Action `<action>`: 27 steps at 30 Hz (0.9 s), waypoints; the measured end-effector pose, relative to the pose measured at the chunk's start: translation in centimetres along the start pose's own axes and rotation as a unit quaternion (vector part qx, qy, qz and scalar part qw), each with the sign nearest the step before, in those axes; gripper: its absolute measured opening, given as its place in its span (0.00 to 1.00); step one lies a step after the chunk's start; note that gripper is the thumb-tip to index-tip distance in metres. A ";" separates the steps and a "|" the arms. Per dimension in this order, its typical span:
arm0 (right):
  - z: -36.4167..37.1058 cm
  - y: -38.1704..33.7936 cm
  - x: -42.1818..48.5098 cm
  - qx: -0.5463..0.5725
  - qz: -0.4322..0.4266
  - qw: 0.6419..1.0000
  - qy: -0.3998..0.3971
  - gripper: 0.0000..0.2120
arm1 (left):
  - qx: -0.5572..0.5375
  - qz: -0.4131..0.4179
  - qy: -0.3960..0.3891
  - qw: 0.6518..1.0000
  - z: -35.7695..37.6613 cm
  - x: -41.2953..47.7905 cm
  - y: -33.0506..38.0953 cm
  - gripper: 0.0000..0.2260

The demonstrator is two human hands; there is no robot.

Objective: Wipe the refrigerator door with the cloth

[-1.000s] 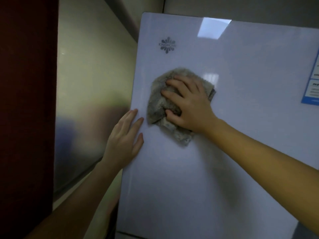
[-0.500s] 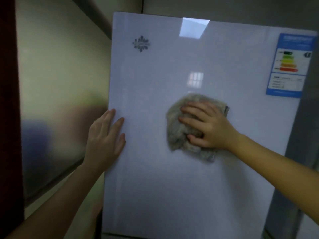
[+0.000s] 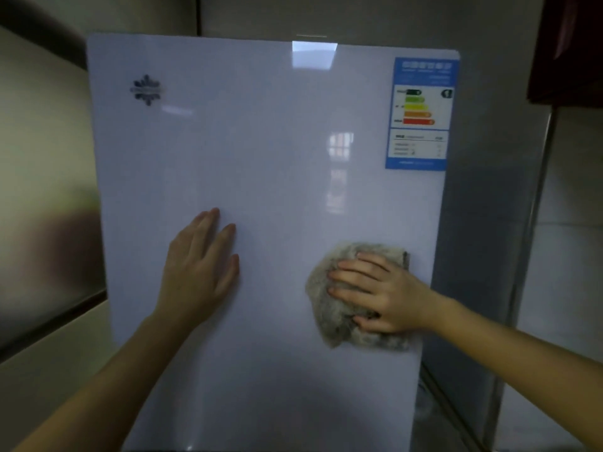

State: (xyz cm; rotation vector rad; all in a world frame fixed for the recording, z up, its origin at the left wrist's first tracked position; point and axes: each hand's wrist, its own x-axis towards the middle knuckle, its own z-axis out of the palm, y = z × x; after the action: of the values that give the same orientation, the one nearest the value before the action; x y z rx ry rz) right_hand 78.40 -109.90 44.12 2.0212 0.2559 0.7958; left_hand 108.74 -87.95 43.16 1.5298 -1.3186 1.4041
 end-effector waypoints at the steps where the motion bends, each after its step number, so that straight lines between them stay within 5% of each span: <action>1: -0.3 0.7 -0.6 -0.002 0.000 1.000 0.001 0.26 | 0.003 -0.003 -0.002 1.000 0.1 0.1 0.6 0.21; 11: -4.0 8.1 -3.0 -0.038 0.212 0.973 0.087 0.28 | 0.023 -0.070 -0.009 0.997 1.2 -0.2 3.0 0.24; 22: 0.4 -0.2 -7.2 0.017 -0.075 0.997 -0.030 0.24 | 0.036 -0.079 -0.027 0.996 1.4 -0.3 3.2 0.26; 27: -2.0 5.4 -3.4 -0.010 0.113 0.991 0.067 0.26 | 0.034 -0.075 -0.030 0.996 1.5 -0.5 3.1 0.26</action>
State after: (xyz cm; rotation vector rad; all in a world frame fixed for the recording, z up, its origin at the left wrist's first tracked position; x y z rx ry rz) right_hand 73.88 -113.16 47.85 2.0034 0.0955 1.0737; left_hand 106.22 -90.05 41.91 1.6909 -1.1760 1.3292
